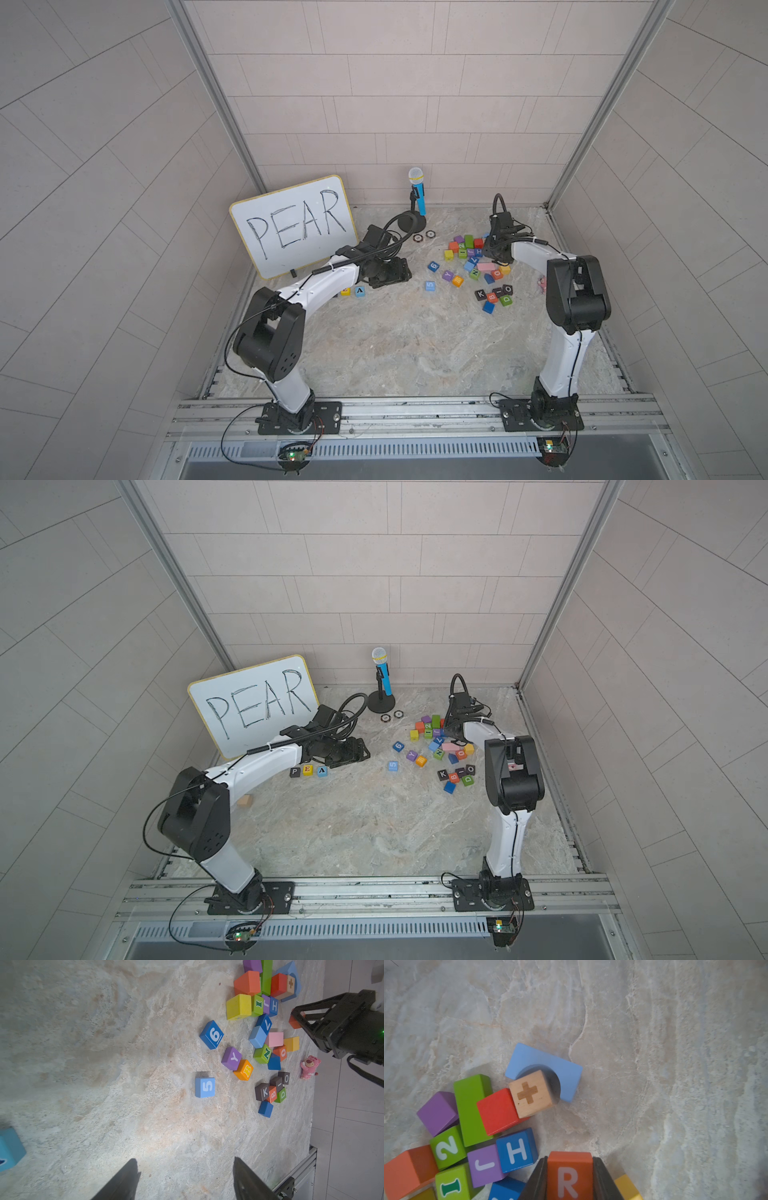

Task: Spell the uppercase word “pear” with letter blocks
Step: Pick up the letter block from the center of the board, then place the letter block at the center of the board.

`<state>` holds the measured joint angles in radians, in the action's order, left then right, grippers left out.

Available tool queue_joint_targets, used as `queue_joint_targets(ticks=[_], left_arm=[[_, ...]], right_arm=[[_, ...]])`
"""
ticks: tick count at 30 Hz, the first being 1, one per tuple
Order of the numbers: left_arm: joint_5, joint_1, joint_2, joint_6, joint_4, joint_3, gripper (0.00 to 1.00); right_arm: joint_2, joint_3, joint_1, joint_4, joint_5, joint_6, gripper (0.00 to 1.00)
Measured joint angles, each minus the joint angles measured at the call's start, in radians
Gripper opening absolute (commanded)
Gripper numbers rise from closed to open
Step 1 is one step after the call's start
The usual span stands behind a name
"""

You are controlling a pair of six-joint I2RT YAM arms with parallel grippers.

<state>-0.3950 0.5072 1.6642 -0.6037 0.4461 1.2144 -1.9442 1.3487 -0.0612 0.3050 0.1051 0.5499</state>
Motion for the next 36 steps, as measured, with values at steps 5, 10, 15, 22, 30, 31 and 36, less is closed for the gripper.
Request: queue_joint_targets(ticks=[5,10,15,22,30,31,36], left_arm=[[0.003,-0.016,-0.073,-0.006,-0.003,-0.076,0.75],[-0.004,-0.072,-0.138,-0.008,0.002,-0.14,0.75],[-0.004,-0.159,-0.218,-0.008,0.04,-0.189,0.75],[-0.051,-0.291,-0.331,-0.009,0.068,-0.246,0.75],[-0.106,-0.443,-0.381,0.003,0.111,-0.32,0.75],[-0.106,-0.452,-0.386,0.008,0.117,-0.323,0.75],[-0.116,-0.494,-0.417,0.031,0.146,-0.335,0.75]], right_arm=[[0.053,-0.036,-0.03,0.005,-0.003,0.0,0.31],[0.093,-0.048,-0.137,0.022,0.01,0.0,0.31],[0.1,-0.016,-0.288,0.049,0.023,0.009,0.31],[0.041,0.134,-0.491,0.073,0.051,0.042,0.31],[-0.12,0.299,-0.643,0.097,0.061,0.093,0.31],[-0.139,0.312,-0.657,0.098,0.06,0.1,0.31],[-0.227,0.372,-0.719,0.105,0.056,0.137,0.31]])
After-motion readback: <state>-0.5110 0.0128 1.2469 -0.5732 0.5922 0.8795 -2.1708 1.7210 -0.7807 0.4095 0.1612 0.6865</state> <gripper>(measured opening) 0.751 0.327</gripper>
